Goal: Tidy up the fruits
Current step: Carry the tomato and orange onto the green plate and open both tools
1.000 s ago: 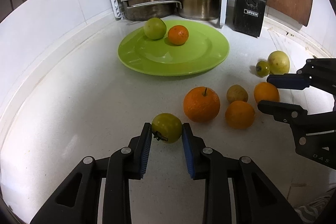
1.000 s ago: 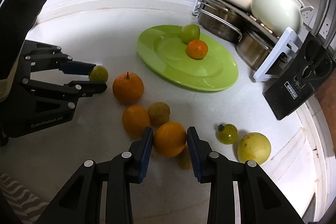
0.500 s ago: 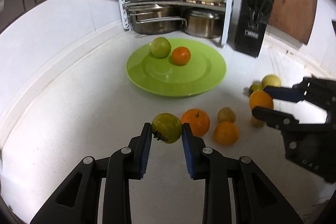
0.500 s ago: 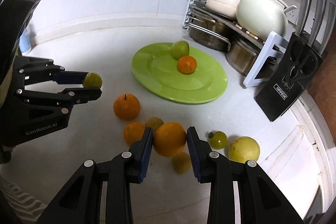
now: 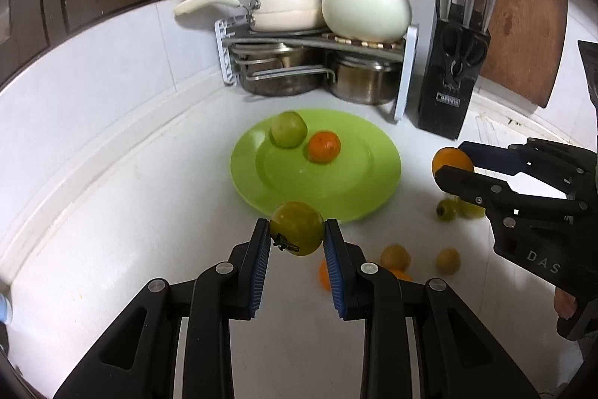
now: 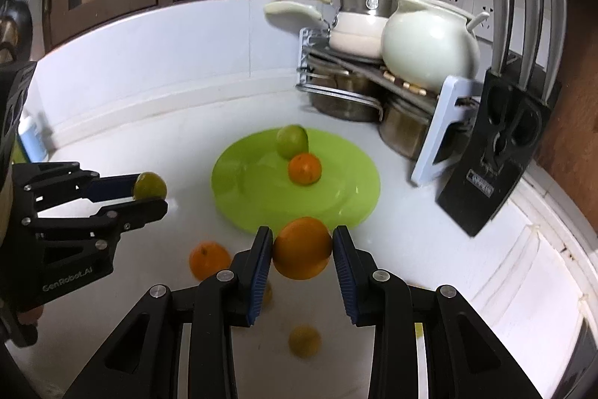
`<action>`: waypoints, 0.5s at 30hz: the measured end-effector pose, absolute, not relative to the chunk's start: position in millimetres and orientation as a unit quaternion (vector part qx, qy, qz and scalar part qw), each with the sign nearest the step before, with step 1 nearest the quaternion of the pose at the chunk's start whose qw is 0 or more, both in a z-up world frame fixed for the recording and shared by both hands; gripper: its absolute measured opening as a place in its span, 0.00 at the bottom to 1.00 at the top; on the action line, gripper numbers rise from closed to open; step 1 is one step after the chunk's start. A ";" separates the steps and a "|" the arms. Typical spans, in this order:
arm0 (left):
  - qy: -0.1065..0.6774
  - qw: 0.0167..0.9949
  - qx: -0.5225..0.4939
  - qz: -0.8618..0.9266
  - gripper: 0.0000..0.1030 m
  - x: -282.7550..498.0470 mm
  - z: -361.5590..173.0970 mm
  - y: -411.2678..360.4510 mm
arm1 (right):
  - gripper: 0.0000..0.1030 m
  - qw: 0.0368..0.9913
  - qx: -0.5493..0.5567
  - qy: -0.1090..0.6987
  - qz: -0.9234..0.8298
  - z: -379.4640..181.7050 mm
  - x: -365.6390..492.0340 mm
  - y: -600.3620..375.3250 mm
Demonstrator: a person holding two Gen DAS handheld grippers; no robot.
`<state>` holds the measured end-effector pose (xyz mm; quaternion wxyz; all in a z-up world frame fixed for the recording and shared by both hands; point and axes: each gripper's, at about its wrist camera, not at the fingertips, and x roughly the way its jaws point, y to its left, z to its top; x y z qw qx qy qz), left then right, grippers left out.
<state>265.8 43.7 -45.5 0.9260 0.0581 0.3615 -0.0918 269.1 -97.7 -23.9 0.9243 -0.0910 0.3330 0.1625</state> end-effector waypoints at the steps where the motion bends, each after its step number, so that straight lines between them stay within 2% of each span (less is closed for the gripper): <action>1: 0.359 0.927 0.058 -0.092 0.29 268.5 -43.4 43.6 | 0.34 0.925 -0.089 0.332 0.164 -22.4 272.1 -97.9; 15: 0.371 0.921 0.041 -0.110 0.29 346.1 -31.5 46.2 | 0.34 0.916 -0.081 0.354 0.173 -11.3 355.7 -91.3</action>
